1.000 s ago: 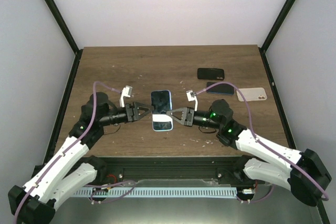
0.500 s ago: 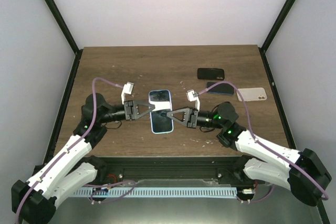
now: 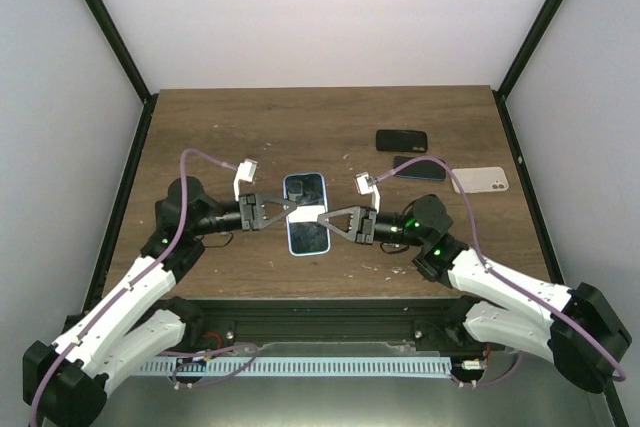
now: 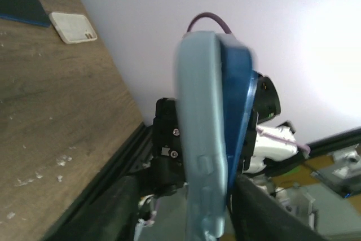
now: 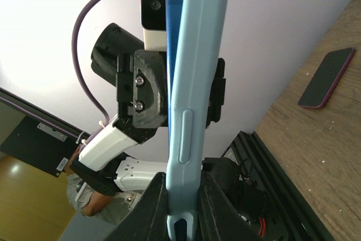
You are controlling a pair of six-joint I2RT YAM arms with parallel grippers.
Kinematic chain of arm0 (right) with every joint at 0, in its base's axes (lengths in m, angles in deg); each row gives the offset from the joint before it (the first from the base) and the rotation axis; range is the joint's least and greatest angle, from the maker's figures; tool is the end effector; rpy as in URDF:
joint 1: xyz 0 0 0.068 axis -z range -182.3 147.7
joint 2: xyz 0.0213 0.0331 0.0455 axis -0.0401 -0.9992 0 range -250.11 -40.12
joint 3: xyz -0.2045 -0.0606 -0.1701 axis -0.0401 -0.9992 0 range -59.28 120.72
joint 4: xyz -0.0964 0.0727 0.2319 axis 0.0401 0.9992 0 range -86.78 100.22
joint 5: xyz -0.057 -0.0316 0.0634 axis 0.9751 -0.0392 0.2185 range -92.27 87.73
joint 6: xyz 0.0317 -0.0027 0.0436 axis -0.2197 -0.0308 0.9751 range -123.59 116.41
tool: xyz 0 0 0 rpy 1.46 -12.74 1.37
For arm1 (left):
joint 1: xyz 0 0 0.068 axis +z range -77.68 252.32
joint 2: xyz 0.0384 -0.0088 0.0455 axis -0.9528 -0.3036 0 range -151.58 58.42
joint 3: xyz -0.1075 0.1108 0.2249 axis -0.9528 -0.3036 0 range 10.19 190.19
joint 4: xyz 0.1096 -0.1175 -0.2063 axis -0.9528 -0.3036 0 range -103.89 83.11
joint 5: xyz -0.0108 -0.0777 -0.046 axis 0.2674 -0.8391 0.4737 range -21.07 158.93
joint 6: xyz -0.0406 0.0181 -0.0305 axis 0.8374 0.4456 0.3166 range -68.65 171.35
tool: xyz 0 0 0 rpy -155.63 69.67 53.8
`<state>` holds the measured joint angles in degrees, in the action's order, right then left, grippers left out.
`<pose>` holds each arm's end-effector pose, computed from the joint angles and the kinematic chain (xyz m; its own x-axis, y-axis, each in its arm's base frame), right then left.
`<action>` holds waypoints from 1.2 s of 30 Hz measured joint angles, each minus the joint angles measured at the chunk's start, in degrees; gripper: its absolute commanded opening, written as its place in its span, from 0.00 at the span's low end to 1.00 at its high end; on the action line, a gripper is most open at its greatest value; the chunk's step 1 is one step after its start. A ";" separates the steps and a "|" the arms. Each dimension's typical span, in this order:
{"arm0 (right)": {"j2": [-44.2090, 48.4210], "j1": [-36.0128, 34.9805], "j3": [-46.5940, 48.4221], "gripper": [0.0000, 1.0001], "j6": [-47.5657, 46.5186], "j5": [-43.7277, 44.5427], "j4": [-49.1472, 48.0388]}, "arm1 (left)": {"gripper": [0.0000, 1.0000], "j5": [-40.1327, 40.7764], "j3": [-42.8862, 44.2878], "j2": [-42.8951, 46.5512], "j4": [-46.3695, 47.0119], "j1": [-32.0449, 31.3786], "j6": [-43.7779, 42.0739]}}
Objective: Put the phone into the phone case
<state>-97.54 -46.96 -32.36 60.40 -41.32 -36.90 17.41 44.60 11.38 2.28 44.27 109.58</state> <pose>0.1404 0.1704 0.2803 -0.8354 0.1556 -0.5271 -0.5401 -0.0548 0.8398 0.1532 -0.1132 0.3059 -0.8631 -0.1396 -0.4853 0.4718 0.1197 -0.8735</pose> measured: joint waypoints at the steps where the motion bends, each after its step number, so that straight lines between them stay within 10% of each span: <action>1: 0.02 -0.09 0.00 0.04 0.04 0.33 -0.15 | 0.55 0.07 0.00 0.02 -0.68 0.00 0.28; 11: 0.59 -0.11 1.25 0.04 -0.52 8.39 -0.07 | 0.51 -0.66 -3.13 2.03 -1.40 -0.02 2.84; 19: -2.08 -0.15 2.64 0.05 -1.22 10.01 1.25 | 0.00 -1.44 -3.48 1.81 -0.63 -0.44 2.49; 24: -2.51 -0.04 2.62 0.08 0.09 10.60 2.21 | 0.00 -1.46 -2.82 1.14 -2.62 -0.42 -1.68; 29: -1.73 -0.11 2.21 0.04 -2.43 9.81 3.15 | 0.44 -1.16 -2.34 1.25 -5.57 -0.50 -3.91; 36: 2.78 -0.11 1.27 0.04 -9.20 4.15 5.29 | 0.57 0.20 -2.27 3.13 -6.43 -0.55 -3.30</action>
<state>-94.77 -47.07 -31.10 51.20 -37.16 -31.61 17.60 42.33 14.50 -4.15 43.72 106.28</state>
